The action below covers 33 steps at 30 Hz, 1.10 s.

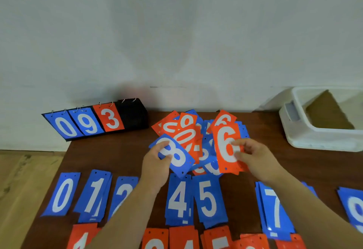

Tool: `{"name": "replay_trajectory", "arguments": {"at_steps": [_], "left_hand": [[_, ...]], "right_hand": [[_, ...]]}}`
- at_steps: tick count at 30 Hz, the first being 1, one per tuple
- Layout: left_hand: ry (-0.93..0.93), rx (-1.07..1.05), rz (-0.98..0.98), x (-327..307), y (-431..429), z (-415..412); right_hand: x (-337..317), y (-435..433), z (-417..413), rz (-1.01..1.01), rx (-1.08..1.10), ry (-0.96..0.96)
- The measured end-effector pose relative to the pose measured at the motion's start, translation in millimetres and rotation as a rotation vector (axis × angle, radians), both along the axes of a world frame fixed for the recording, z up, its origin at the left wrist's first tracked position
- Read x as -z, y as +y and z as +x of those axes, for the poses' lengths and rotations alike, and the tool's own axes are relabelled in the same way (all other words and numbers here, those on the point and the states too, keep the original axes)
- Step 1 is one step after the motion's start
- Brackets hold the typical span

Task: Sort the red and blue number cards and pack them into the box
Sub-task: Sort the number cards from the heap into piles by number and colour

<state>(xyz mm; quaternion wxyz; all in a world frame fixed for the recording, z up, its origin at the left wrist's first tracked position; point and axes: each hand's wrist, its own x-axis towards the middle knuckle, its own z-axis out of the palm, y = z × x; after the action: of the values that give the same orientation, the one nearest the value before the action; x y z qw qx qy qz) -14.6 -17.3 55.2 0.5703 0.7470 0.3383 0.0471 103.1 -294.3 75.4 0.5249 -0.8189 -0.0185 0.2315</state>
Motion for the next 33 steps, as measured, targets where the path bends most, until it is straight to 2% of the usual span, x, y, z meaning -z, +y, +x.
{"name": "replay_trajectory", "arguments": {"at_steps": [3,6,11,13,16,18,20,23,26,30,33], "left_hand": [[-0.056,0.055,-0.09,-22,-43,-9],[-0.098,0.048,-0.202,-48,-90,-21],[-0.113,0.148,-0.142,-76,-164,-46],[-0.113,0.178,-0.156,-84,-185,-54],[-0.131,0.283,-0.168,-92,-212,-66],[-0.115,0.338,-0.157,-101,-232,-75],[-0.107,0.34,-0.144,-108,-249,-81],[-0.126,0.287,-0.13,-114,-267,-90],[-0.112,0.222,-0.077,-115,-272,-101],[-0.068,-0.007,0.021,-112,-265,-122],[0.015,-0.184,0.076,-107,-257,-132]], "right_hand": [[-21,-20,-28,0.076,-0.282,0.077],[-39,-43,-51,0.075,-0.451,0.08],[-70,-93,-71,0.041,-0.624,0.058],[-79,-119,-75,0.072,-0.602,0.067],[-87,-159,-75,0.126,-0.412,0.009],[-94,-177,-79,0.22,-0.346,0.102],[-101,-186,-87,0.275,-0.392,0.195],[-105,-194,-98,0.224,-0.424,0.153],[-102,-202,-99,0.216,-0.29,0.034],[-97,-210,-90,0.174,-0.153,-0.133],[-106,-206,-90,0.203,-0.137,-0.149]]}}
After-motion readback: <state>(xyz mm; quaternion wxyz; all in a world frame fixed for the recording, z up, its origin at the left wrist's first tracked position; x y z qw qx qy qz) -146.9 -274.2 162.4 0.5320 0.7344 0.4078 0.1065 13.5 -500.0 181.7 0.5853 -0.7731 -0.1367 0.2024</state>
